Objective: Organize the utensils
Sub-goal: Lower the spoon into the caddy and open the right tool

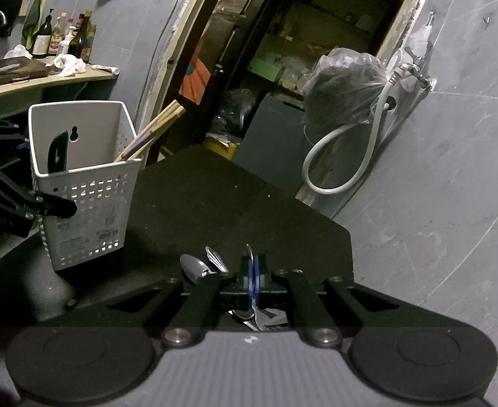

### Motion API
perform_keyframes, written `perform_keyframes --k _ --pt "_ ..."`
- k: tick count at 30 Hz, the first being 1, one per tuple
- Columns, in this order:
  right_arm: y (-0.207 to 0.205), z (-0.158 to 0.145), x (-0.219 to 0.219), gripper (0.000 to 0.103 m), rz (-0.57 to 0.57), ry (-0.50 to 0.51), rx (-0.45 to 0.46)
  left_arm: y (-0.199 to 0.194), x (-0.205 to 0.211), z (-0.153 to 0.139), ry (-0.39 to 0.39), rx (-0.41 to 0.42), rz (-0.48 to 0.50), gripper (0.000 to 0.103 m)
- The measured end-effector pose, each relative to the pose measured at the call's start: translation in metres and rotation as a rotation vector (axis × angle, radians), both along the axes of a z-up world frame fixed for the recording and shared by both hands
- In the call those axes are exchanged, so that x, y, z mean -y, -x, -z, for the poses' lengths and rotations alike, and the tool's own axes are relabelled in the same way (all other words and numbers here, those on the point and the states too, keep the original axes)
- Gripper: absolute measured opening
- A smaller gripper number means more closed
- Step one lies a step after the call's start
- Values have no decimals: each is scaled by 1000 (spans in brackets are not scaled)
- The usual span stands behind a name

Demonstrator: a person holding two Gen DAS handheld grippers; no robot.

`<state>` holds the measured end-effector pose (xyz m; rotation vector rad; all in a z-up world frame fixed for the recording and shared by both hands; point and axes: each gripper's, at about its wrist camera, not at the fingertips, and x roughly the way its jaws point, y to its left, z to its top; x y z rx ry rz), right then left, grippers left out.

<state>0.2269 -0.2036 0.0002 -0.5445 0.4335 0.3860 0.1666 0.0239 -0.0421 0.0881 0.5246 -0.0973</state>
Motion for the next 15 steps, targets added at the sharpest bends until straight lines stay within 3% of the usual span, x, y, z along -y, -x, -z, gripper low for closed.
perform_keyframes --k 8,15 --pt "3 -14 1 1 -7 -42 26 0 0 0 0 0 1 77" --pt "21 -86 0 1 -78 -235 171 1 1 0 1 2 1 77"
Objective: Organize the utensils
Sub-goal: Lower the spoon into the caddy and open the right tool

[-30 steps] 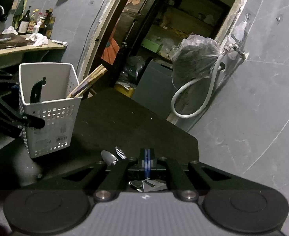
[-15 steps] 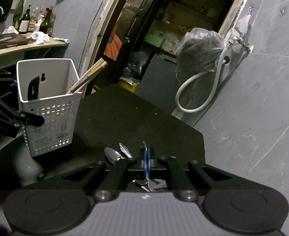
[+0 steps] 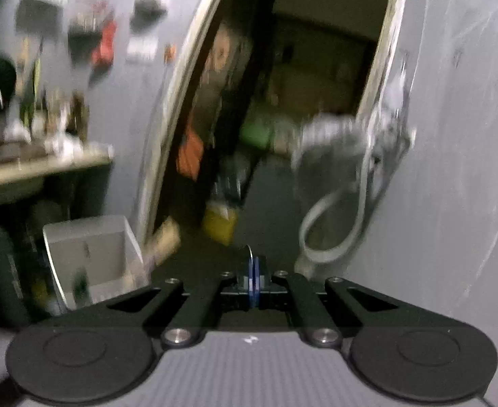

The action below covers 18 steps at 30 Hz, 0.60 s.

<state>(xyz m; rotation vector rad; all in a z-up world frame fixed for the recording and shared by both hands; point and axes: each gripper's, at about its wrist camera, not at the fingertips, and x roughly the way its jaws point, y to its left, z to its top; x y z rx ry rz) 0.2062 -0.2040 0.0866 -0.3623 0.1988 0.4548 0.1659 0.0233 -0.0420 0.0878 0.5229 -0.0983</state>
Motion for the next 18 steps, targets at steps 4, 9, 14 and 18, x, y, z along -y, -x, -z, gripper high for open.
perform_keyframes --k 4,9,14,18 --pt "8 -39 -7 1 -97 -95 97 0 0 0 1 0 -1 77" --pt "0 -45 -37 1 -199 -75 160 0 0 -1 2 2 0 77" --pt "-5 -19 -74 1 -258 0 143 1 0 -2 3 3 -2 77" --pt "-3 7 -99 1 -286 33 111 1 1 -2 4 4 -2 77"
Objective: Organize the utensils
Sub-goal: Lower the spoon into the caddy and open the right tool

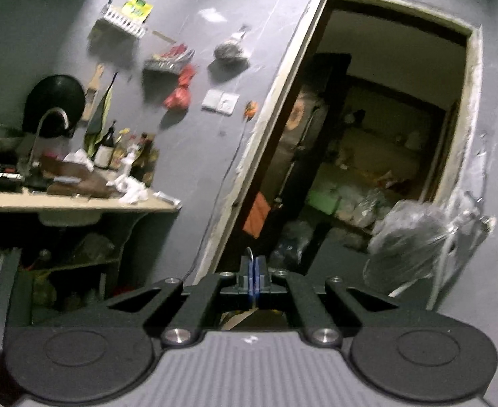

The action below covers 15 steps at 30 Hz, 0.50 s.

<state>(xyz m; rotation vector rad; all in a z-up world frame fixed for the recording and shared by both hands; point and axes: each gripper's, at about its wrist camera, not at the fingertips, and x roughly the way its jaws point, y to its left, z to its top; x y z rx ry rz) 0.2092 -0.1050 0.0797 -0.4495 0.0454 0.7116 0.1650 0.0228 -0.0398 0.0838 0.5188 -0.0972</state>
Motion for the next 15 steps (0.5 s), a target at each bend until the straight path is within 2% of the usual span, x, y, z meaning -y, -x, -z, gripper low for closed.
perform_keyframes --k 6,12,15 --pt "-2 31 -17 2 -3 46 -81 0 0 0 0 0 2 77" --pt "-7 42 -20 2 5 56 -133 -1 0 0 0 1 2 77" --pt "-10 42 -21 11 12 55 -151 -1 0 1 -2 0 4 77"
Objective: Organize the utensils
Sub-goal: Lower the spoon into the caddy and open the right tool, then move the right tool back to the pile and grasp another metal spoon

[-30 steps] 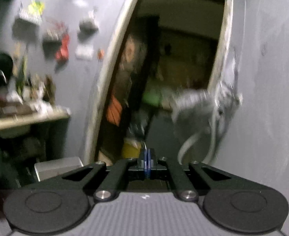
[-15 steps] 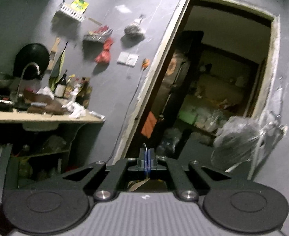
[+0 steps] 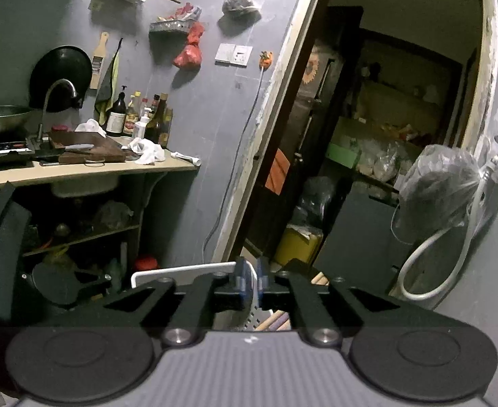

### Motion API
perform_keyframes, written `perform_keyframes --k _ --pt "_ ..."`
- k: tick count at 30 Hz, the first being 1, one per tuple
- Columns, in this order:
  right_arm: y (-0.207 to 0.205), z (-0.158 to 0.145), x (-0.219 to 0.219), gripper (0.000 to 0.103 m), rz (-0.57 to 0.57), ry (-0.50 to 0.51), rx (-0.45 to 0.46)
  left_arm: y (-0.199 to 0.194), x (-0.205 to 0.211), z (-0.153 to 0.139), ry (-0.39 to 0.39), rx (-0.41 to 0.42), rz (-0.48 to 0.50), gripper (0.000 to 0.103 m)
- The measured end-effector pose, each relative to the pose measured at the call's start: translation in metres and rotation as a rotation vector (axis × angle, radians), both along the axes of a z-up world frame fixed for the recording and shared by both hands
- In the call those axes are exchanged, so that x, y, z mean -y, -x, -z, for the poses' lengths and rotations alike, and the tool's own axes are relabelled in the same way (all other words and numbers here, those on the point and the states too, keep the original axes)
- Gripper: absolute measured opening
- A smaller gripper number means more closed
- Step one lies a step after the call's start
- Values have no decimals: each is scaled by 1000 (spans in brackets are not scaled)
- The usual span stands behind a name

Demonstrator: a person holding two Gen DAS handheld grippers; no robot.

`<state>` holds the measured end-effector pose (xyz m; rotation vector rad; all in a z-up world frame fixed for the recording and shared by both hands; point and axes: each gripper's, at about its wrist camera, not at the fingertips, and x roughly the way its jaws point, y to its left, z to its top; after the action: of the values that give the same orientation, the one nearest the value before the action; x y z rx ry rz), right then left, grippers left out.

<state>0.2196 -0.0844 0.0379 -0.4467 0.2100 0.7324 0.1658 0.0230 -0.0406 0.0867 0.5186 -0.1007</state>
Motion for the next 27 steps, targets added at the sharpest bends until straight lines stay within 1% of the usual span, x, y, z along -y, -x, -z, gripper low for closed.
perform_keyframes --k 2,3,4,5,6,8,9,11,13,14,17,21,24,27 --pt "-1 -1 1 33 1 -14 -12 -1 0 1 0 1 1 77" --pt "0 -1 4 39 6 -27 -17 -1 0 1 -1 1 0 77" --pt "0 -2 7 51 13 -37 -19 -1 0 1 -1 1 1 77" --pt "1 -3 11 58 20 -47 -17 -1 0 1 -1 2 1 77" --pt "2 -3 15 60 33 -61 -14 -2 0 1 -1 2 1 77" --pt "4 -3 27 75 64 -92 -12 -1 0 1 -1 1 1 77" --pt "5 -3 35 80 84 -114 -7 -2 1 1 -1 1 2 77" --pt "7 1 53 103 144 -160 11 -1 0 1 0 1 1 77" --pt "8 7 72 103 220 -199 19 -1 0 1 -1 1 1 77" --pt "6 11 82 103 258 -211 2 -2 1 1 -1 0 1 77" --pt "-4 27 118 103 400 -257 -83 -3 1 2 -2 -2 1 77" --pt "-20 53 166 103 549 -354 -210 -2 -1 2 -2 -3 4 77" --pt "-33 79 201 103 610 -421 -262 -2 -1 3 -3 -8 6 77" --pt "-52 104 229 103 677 -432 -342 -2 -1 2 -4 -12 4 77"
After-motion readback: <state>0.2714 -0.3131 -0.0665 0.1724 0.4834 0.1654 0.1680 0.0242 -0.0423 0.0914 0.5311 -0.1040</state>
